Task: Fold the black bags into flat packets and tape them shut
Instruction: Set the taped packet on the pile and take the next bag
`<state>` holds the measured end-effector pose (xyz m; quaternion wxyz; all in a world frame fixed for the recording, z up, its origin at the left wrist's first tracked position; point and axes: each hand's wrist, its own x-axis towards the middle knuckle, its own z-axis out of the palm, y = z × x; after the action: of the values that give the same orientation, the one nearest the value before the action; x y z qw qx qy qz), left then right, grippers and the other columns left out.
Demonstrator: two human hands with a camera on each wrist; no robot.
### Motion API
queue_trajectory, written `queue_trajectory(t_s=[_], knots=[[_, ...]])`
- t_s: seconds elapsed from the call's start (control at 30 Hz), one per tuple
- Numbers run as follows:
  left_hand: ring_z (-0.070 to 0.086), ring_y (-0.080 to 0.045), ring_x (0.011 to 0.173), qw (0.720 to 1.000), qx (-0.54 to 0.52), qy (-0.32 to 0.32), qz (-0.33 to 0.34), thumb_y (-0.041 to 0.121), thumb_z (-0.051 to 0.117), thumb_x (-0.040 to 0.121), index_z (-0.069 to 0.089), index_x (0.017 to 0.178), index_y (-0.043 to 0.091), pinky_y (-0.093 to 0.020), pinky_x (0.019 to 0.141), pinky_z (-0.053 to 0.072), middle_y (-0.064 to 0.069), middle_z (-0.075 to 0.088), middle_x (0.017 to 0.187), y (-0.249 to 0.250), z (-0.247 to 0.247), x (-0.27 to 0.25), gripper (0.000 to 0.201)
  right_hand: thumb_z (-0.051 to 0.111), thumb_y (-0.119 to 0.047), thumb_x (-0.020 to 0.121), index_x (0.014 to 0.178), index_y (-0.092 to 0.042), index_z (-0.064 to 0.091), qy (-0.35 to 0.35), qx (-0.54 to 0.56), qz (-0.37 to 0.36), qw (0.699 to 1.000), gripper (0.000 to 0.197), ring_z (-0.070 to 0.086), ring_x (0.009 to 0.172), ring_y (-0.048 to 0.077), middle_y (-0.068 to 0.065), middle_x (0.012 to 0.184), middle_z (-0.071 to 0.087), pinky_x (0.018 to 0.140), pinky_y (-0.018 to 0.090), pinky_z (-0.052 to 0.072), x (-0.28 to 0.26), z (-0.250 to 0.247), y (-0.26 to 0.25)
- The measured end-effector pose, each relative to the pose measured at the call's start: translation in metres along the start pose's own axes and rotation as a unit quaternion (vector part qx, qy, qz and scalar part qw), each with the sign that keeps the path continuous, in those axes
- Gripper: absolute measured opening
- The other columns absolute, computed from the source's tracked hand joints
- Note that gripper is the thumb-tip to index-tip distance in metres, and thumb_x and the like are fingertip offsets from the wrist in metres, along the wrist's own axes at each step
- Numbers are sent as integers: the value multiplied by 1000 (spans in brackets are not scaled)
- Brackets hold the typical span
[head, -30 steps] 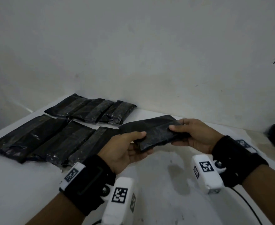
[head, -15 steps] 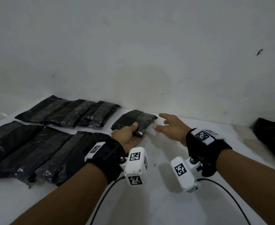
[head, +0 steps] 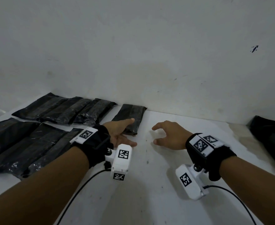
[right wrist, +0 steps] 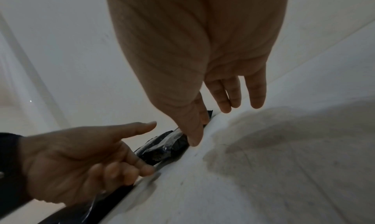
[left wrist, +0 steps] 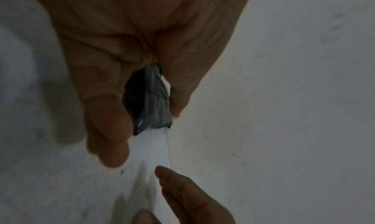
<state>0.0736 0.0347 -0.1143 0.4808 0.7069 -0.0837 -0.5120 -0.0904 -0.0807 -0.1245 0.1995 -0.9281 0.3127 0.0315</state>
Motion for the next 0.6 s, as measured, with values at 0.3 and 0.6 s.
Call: queue_trajectory(t_s=[0.3,0.6], knots=[[47,-30,127,696,608,124,360,35,57,93,52,134,16,-42,101,44,-11,52,136,9,-1,10,45,65,-41,92,142,-25,44,-1,-2,24,1000,57,38,136,22,4,148,39,110,38,36,-2,16,10],[3,-29,151,677,685,38,267,13,42,100,20,154,27,-52,119,18,-4,2,165,-5,-1,45,60,62,-43,93,144,-24,43,0,-21,38,999,57,40,135,24,5,147,37,109,43,38,-12,23,11]])
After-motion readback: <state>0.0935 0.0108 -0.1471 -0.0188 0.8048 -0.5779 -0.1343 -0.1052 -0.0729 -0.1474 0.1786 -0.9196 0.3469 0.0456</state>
